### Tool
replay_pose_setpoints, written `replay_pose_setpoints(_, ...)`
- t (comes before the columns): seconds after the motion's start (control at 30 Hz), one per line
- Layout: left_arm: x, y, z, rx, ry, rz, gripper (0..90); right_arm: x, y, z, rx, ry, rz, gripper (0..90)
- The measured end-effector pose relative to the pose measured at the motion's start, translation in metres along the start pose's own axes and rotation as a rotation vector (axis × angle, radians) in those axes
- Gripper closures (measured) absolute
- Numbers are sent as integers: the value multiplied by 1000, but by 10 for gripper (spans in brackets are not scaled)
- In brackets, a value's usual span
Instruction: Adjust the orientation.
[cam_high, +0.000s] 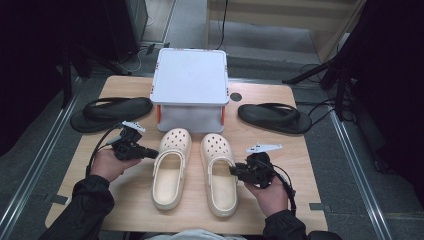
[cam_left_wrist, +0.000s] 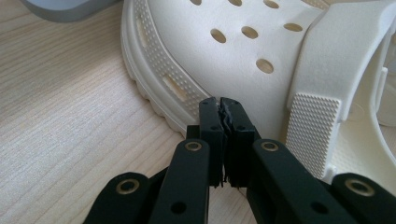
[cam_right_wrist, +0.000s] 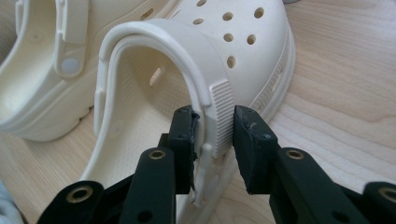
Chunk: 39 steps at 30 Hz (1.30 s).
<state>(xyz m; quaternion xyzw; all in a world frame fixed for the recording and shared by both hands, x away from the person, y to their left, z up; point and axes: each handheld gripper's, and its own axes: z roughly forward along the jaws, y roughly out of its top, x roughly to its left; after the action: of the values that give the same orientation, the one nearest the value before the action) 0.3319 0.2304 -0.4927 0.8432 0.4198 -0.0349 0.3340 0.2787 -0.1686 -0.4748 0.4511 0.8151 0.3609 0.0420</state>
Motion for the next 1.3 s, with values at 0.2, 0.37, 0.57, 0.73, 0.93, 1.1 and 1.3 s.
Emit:
replay_pose_setpoints(0.2,-3,0,1,-5,0,-1,890,3,3,6,-25,-21,4,710)
replay_pose_setpoints(0.37,-9,-1,3,7,-16,12,891,5,9,13,-33,-4,21,711)
replay_pose_setpoints(0.57,-17,-2,6,17,-38,17,891,6,14,18,-26,21,9,714)
replay_pose_setpoints(0.73,-29,-2,12,35,-64,44,879,5,16,20,-22,43,1,716)
replay_pose_setpoints(0.93,-37,-4,14,29,-58,51,882,4,17,20,-21,42,-20,715)
replay_pose_setpoints(1.1,-32,-3,11,8,-64,13,798,1,18,20,-31,59,-31,668)
replay_pose_setpoints(1.3,-32,6,-3,-69,-52,9,699,10,18,1,-113,56,-68,610)
